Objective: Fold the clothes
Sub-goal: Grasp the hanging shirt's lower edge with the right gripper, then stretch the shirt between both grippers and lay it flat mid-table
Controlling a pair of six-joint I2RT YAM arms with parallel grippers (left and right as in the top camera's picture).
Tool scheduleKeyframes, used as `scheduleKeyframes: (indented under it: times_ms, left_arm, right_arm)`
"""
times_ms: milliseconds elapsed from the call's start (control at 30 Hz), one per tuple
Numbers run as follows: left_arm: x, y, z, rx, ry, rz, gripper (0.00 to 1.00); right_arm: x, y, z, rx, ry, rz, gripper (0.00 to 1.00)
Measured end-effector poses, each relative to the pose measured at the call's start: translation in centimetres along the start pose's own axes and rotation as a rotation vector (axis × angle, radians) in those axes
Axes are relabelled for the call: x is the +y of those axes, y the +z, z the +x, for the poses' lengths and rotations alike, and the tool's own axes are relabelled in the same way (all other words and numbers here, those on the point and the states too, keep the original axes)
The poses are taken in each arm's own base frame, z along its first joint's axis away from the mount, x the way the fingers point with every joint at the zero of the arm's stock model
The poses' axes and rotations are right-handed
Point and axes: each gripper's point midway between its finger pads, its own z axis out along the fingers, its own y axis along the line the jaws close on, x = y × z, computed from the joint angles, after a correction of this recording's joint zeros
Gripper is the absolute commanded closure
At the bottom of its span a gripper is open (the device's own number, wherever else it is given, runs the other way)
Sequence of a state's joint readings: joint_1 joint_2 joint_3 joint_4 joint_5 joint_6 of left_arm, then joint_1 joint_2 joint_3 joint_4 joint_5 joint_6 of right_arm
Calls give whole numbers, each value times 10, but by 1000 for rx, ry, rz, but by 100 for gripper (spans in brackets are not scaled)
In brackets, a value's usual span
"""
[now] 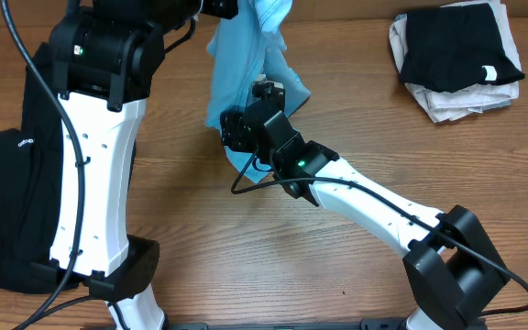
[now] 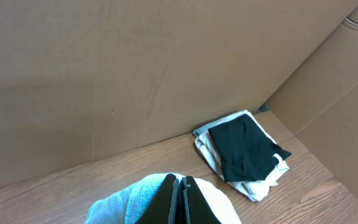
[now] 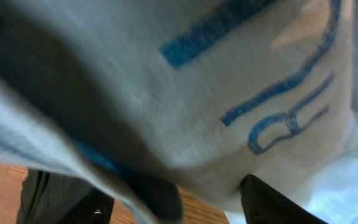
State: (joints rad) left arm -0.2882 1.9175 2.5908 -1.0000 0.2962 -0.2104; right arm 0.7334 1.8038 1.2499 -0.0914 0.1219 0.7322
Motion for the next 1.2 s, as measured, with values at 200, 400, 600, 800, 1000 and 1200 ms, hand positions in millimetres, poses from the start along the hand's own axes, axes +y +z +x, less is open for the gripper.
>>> scheduleKeyframes:
  times_ms: [200,400,600,800,1000,1200]
  left_arm:
    - [2,0,0,1,-1,-10,96]
    - [10,0,4,14,-7,-57,96]
    - [16,-1,6,17,-1,-90,96]
    - [29,-3,6,17,-2,-149,96]
    - [68,-14,-3,-10,-6,-251,96]
    - [96,-47,-17,-48,-7,-323,96]
  right_arm:
    - [5,0,-7,-32,4,-17,62]
    - [4,0,-8,-34,-9,-14,83]
    - [-4,-2,-1,-3,-30,19,96]
    - [-20,-36,-9,40,-67,93,96]
    - [-56,-123,-75,-54,-58,173,96]
    - [-88,-240,-139,-249,-56,211,96]
